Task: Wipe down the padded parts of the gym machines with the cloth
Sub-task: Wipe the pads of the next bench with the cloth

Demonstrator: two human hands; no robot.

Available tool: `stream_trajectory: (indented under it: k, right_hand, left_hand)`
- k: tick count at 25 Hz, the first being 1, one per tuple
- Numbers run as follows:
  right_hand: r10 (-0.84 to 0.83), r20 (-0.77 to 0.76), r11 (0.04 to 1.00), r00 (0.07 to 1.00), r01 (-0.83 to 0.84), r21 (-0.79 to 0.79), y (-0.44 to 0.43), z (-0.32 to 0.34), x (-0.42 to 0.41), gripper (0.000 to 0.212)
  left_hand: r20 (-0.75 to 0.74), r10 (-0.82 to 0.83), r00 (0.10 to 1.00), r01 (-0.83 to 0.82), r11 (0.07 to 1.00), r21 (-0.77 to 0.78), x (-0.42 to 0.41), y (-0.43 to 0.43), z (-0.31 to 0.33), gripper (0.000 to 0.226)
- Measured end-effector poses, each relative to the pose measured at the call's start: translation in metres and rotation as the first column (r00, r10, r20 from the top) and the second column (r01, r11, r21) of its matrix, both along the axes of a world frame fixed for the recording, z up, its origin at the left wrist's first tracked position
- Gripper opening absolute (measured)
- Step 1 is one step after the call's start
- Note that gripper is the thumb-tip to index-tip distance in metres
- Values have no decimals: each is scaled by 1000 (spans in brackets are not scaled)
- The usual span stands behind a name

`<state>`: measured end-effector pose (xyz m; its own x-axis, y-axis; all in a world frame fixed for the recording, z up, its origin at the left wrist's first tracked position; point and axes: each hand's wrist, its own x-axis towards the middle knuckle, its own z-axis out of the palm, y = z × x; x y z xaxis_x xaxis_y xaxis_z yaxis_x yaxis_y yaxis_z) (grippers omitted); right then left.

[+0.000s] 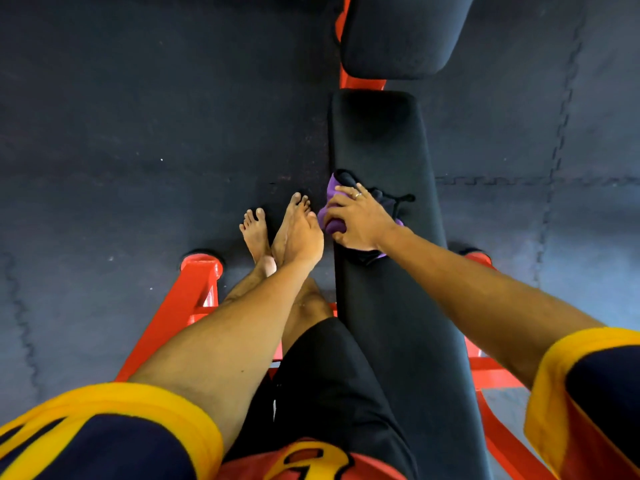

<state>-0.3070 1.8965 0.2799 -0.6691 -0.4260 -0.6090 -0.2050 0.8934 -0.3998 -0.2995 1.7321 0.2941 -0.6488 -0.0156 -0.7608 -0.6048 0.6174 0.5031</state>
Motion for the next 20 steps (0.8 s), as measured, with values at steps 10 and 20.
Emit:
stream_trajectory:
  k: [10, 20]
  right_hand:
    - [-716, 160, 620, 679, 725, -300, -15, 46, 6, 34]
    - [-914, 224, 200, 338, 857, -476, -9, 83, -26, 51]
  left_hand:
    - [204, 49, 978, -64, 996, 69, -48, 13, 47, 44]
    - [117, 71, 991, -100, 958, 267, -124, 39, 82, 18]
